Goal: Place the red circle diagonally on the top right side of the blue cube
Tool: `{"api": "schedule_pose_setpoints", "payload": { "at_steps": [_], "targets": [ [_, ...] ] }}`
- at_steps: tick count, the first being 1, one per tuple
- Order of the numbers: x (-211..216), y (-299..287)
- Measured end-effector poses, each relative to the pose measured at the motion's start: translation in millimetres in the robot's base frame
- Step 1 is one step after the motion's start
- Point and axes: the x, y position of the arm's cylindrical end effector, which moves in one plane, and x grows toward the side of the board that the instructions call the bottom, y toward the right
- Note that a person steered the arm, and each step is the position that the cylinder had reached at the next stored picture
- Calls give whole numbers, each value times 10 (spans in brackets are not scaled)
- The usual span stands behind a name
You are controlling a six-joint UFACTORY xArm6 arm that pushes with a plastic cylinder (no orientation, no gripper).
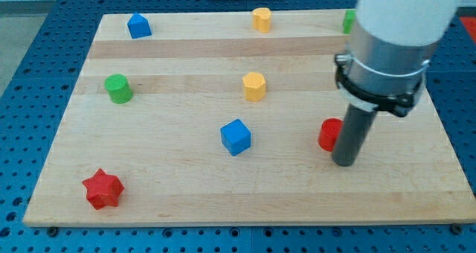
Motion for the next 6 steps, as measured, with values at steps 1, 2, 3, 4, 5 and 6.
{"api": "schedule_pose_setpoints", "payload": {
  "at_steps": [1, 2, 3, 4, 5, 6],
  "targets": [
    [-19, 90],
    [-148, 78],
    [-315, -66],
    [-315, -216],
    [-315, -388],
    [-315, -526]
  ]
}}
